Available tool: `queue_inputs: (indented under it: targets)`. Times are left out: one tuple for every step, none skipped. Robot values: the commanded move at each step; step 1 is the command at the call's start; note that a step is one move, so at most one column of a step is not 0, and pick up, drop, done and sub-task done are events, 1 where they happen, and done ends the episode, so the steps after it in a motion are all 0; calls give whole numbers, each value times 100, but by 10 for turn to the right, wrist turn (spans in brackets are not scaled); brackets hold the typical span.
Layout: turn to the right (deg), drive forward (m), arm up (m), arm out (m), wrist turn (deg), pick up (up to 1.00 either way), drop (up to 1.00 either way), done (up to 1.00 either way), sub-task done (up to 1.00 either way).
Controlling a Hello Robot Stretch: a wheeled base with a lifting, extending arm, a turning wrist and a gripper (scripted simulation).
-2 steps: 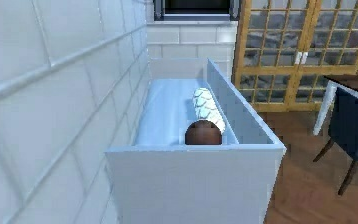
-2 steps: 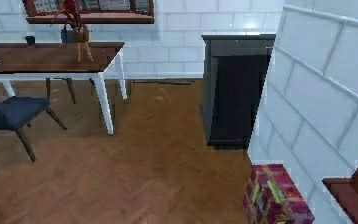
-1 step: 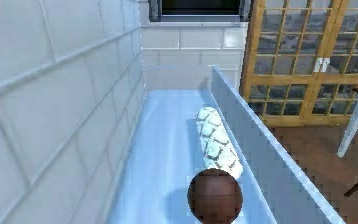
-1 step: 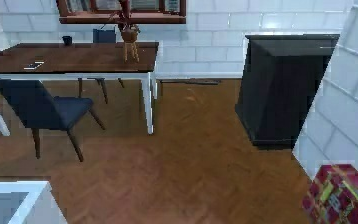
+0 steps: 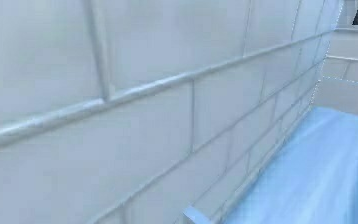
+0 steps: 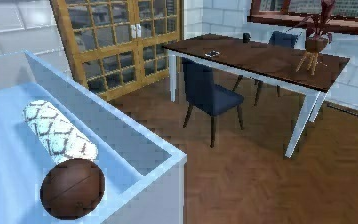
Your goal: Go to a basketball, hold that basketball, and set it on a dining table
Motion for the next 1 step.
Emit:
queue_inputs:
  targets:
    - [-270, 0, 0, 0, 0, 0, 0, 0, 0]
